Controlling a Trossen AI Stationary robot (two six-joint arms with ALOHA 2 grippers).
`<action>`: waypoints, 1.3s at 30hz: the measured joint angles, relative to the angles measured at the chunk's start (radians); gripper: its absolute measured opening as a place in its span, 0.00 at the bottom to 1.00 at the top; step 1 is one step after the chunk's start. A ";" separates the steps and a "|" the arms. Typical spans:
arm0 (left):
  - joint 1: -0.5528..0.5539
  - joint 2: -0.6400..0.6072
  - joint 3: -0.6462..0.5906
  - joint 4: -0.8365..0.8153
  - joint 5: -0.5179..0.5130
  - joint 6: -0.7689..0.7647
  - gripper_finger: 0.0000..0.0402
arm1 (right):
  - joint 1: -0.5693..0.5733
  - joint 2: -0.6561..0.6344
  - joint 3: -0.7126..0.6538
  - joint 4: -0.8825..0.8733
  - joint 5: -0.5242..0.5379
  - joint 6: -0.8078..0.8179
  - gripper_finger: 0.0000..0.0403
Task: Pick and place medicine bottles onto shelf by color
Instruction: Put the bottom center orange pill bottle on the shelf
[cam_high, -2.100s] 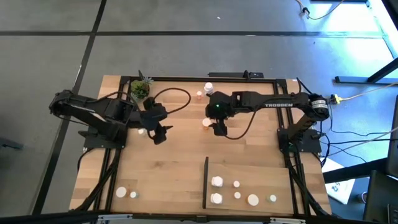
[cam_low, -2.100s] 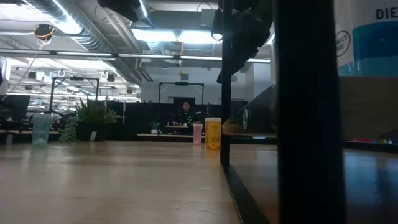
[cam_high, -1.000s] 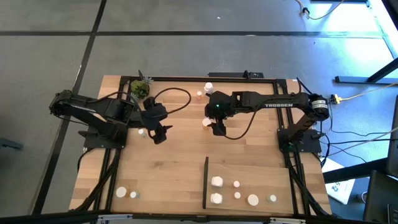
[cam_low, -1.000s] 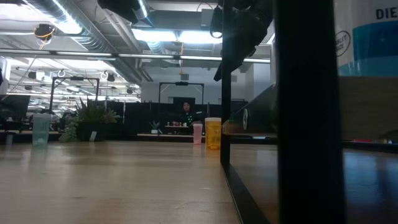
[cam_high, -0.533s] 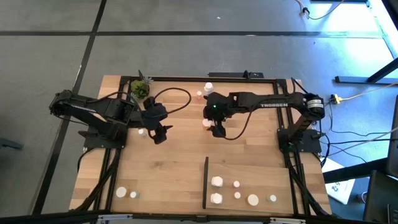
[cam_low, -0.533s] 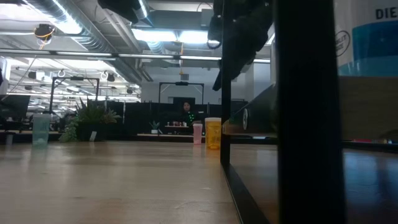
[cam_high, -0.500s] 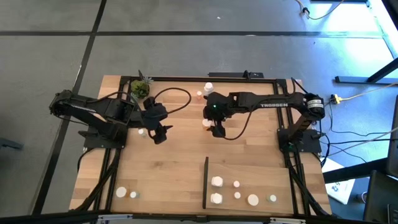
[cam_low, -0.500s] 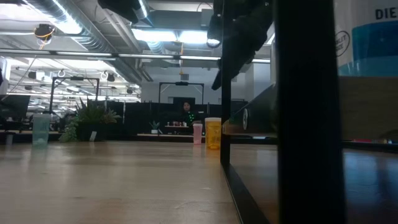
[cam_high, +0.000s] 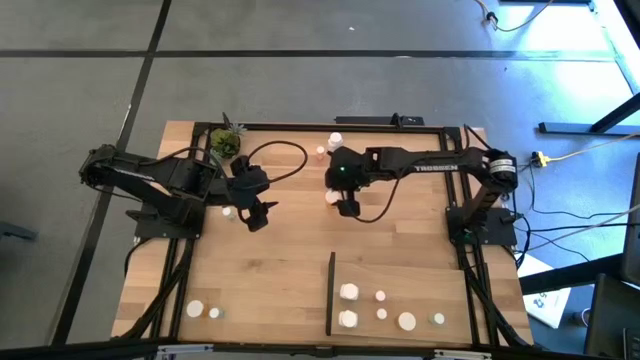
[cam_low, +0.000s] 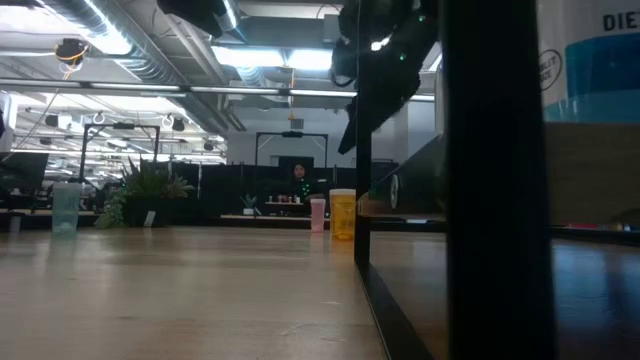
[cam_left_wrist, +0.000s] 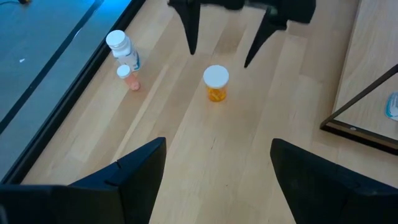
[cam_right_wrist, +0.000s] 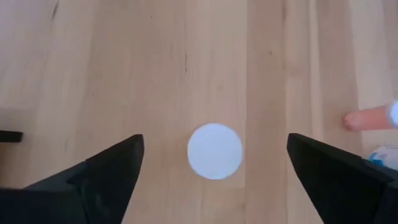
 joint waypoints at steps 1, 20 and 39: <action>0.000 0.000 0.000 0.000 0.000 0.000 0.71 | 0.000 0.012 0.000 -0.002 0.000 0.000 0.98; 0.000 0.000 0.000 0.000 0.000 0.000 0.71 | -0.007 0.167 0.000 0.034 0.003 -0.056 0.98; 0.000 0.000 0.000 0.000 0.000 0.000 0.71 | -0.007 0.196 0.000 0.058 0.001 -0.048 0.94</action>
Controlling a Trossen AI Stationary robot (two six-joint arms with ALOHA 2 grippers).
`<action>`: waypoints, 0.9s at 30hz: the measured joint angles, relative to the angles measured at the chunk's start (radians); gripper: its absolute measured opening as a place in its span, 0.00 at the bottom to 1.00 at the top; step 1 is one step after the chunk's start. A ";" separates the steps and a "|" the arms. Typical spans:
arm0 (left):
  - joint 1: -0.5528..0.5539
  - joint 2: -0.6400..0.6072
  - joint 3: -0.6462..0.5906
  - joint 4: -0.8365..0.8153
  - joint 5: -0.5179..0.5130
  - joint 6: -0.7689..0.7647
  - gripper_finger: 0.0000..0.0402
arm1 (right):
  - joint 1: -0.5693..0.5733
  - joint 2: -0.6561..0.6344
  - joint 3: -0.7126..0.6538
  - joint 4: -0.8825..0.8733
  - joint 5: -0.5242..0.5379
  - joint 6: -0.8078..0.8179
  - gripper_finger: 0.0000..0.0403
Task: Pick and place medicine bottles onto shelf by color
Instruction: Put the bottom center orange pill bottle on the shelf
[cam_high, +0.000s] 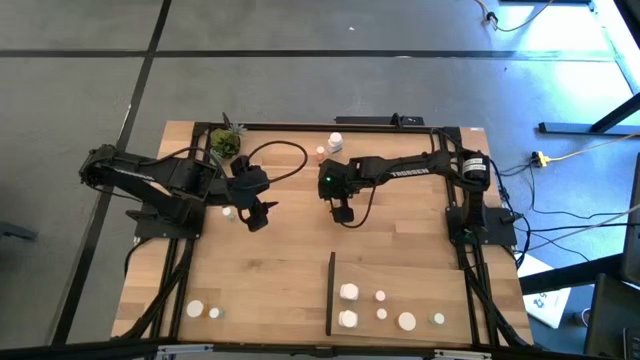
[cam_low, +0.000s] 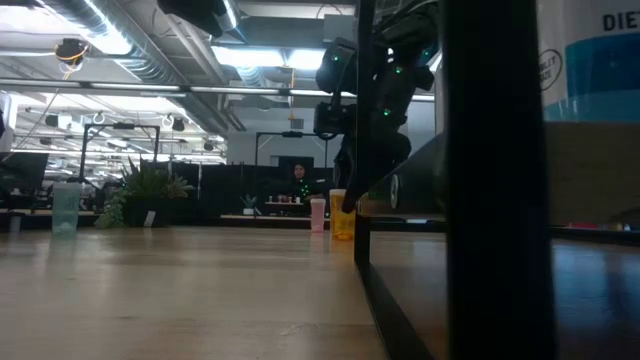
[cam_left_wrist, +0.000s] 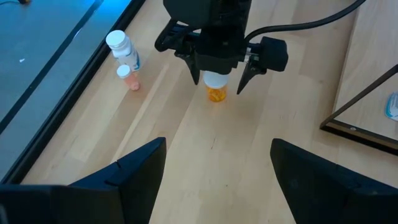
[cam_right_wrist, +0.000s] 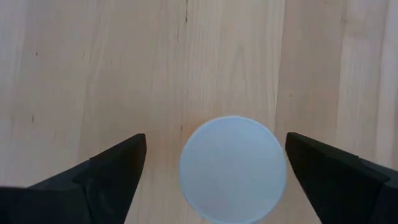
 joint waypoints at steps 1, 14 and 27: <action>0.000 0.000 0.000 0.000 0.000 0.000 0.71 | 0.000 0.000 0.000 0.000 0.000 0.001 0.92; 0.000 0.000 0.000 0.000 0.000 0.000 0.71 | 0.000 0.000 0.000 0.000 -0.001 0.076 0.57; 0.000 0.000 0.000 0.000 0.000 0.000 0.71 | 0.001 0.000 0.000 0.002 -0.036 0.182 0.54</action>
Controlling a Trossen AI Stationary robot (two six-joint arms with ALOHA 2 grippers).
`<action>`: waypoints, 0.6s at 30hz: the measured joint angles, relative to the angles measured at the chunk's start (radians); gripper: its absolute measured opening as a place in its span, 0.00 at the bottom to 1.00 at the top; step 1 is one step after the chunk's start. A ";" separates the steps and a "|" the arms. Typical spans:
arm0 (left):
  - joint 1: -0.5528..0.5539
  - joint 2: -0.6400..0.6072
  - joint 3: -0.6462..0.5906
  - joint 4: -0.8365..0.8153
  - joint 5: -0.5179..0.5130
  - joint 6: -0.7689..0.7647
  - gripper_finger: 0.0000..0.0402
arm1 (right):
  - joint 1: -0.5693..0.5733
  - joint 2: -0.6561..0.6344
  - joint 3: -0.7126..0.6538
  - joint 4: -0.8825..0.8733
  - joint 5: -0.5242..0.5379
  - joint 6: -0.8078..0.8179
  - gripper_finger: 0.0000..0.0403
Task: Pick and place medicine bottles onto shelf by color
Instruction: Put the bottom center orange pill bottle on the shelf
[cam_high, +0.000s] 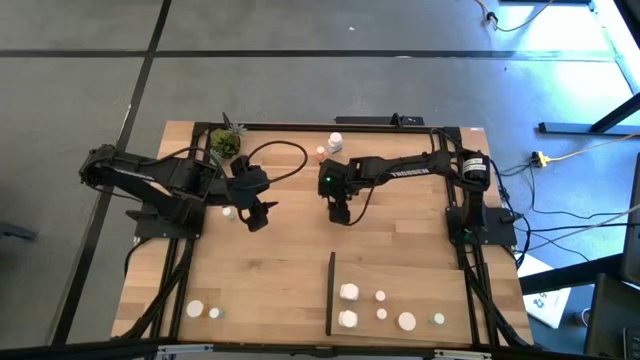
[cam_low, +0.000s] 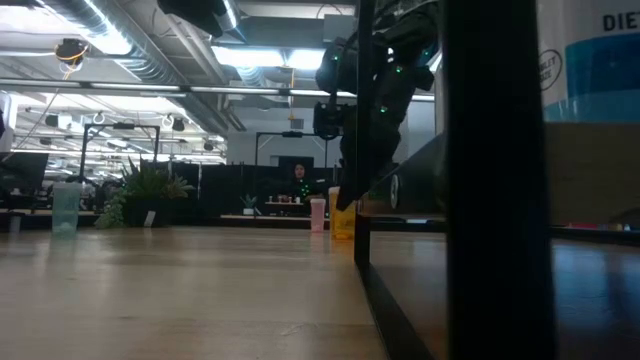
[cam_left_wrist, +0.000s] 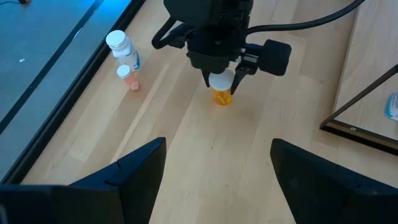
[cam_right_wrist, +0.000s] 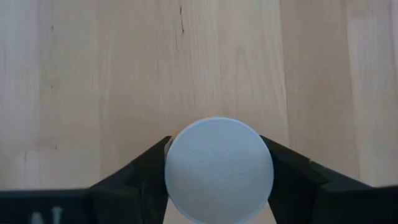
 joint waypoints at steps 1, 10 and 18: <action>0.000 0.000 0.000 0.000 0.000 0.000 0.71 | 0.000 0.000 0.000 0.001 0.000 0.008 0.55; 0.000 0.000 0.000 0.000 0.000 0.000 0.71 | 0.000 -0.001 0.000 0.001 0.000 0.081 0.50; 0.000 0.000 0.000 0.000 0.000 0.000 0.71 | 0.024 -0.076 0.000 -0.004 0.001 0.160 0.53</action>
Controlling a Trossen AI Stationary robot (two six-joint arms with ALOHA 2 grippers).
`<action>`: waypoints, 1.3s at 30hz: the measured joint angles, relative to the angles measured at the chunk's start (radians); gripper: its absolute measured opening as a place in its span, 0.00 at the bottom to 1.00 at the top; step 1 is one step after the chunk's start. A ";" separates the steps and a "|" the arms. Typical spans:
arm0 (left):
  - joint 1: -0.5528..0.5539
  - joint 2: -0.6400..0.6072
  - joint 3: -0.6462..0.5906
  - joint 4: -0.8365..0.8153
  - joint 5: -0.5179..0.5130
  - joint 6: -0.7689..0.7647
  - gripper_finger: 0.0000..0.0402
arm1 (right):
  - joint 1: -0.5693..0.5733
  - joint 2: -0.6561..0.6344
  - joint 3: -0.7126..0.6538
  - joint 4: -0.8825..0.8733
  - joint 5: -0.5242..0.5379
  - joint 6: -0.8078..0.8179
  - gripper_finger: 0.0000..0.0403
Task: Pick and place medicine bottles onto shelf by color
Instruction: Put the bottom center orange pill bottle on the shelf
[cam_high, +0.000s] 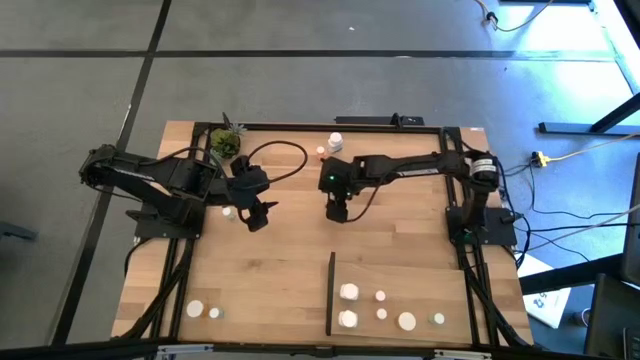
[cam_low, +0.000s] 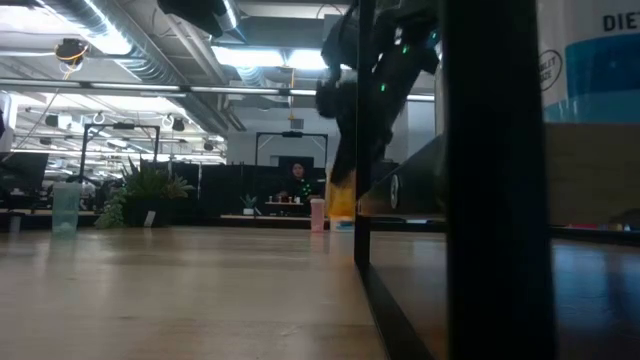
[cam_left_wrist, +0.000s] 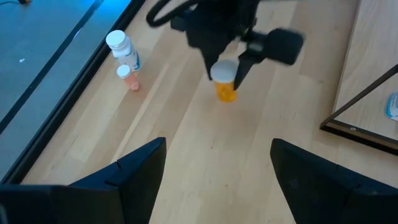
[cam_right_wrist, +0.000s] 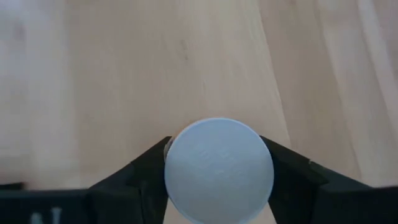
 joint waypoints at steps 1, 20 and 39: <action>0.000 0.000 0.000 0.000 0.000 0.000 0.71 | 0.006 -0.017 0.000 -0.009 0.000 0.008 0.52; 0.000 0.000 0.000 0.000 0.000 0.000 0.71 | 0.273 -0.385 0.000 -0.379 0.238 0.407 0.52; 0.000 0.000 0.000 0.005 0.000 -0.001 0.71 | 0.727 -0.444 0.000 -0.554 0.164 0.783 0.53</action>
